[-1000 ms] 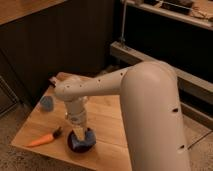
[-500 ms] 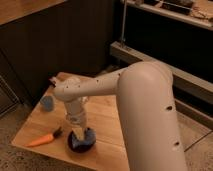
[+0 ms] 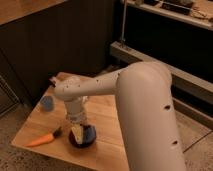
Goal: Place the white sponge in the ceramic bowl
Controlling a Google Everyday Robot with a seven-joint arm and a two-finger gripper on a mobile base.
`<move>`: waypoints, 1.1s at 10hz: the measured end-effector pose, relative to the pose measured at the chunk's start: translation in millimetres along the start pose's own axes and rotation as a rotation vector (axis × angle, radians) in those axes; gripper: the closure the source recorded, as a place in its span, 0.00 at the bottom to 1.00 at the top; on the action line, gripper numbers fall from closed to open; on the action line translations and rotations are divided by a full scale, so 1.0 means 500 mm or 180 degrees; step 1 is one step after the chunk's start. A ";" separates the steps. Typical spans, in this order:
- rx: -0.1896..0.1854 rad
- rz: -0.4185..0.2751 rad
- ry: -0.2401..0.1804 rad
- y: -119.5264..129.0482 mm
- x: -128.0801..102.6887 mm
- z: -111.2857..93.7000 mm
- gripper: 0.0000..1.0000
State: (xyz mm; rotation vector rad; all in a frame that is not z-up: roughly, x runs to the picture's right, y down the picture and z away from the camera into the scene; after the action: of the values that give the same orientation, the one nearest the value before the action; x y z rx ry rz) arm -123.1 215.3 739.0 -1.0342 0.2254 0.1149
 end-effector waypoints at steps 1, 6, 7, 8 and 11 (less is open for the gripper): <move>-0.0002 0.0113 -0.0051 -0.010 0.000 -0.004 0.29; 0.0122 0.0724 -0.0511 -0.079 0.028 -0.071 0.29; 0.0143 0.0769 -0.0570 -0.084 0.033 -0.081 0.29; 0.0167 0.0835 -0.0639 -0.090 0.045 -0.091 0.29; 0.0222 0.1124 -0.0781 -0.115 0.081 -0.107 0.29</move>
State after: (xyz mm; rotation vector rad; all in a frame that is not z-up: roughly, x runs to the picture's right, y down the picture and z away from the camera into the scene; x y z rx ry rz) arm -79.4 139.4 751.3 -0.8937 0.1850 0.5468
